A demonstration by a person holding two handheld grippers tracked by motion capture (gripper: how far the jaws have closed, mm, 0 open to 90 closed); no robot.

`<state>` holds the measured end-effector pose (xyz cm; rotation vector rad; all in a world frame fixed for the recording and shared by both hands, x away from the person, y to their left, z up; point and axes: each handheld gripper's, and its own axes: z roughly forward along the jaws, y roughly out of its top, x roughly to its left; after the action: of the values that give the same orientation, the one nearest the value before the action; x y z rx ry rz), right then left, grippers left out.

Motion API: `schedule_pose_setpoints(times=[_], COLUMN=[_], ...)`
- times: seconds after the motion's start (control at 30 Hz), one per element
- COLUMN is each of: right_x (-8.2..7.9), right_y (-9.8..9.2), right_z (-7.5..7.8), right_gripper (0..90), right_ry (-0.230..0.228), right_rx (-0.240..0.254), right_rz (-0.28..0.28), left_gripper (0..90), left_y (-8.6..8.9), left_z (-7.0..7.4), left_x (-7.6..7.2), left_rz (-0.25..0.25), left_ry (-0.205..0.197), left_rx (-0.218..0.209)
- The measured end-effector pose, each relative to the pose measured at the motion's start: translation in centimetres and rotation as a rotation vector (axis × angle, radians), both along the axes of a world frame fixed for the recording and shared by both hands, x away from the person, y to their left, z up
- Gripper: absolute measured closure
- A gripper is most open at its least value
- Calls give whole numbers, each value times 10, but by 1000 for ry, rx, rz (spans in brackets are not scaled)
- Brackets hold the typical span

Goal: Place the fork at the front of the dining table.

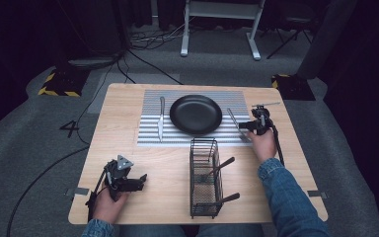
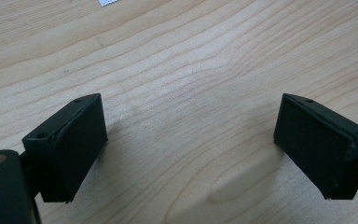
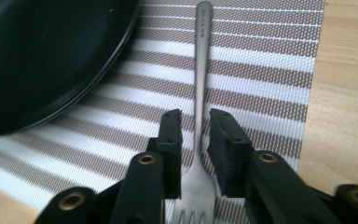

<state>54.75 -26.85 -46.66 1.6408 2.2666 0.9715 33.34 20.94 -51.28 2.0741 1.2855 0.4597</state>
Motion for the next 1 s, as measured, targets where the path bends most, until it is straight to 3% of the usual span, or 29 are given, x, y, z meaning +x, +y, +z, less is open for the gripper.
schedule_pose_setpoints(times=[0.13, 0.17, 0.37, 0.53, 0.73, 0.77, 1.0], right_x=[-17, -25, -52, -68, -72, -71, -63], right_y=[-3, -6, -10, -14, -17, -17, -13], right_z=[9, 13, 23, 21, 12, 9, 3], right_gripper=[605, 563, 491, 473, 558, 616, 741], right_ry=[-31, -18, -29, -17, 10, 15, 7], right_rx=[-21, 5, -27, -44, -41, -55, -67], right_rz=[43, 63, 118, 136, 144, 145, 145], left_gripper=[95, 95, 95, 95, 95, 95, 95], left_y=[0, 0, 0, 0, 0, 0, 0], left_z=[0, 0, 0, 0, 0, 0, 0], left_x=[0, 0, 0, 0, 0, 0, 0], left_rz=[0, 1, 0, 0, 0, 0, 0], left_ry=[0, 0, 0, 0, 0, 0, 0], left_rx=[0, 0, 0, 0, 0, 0, 0])
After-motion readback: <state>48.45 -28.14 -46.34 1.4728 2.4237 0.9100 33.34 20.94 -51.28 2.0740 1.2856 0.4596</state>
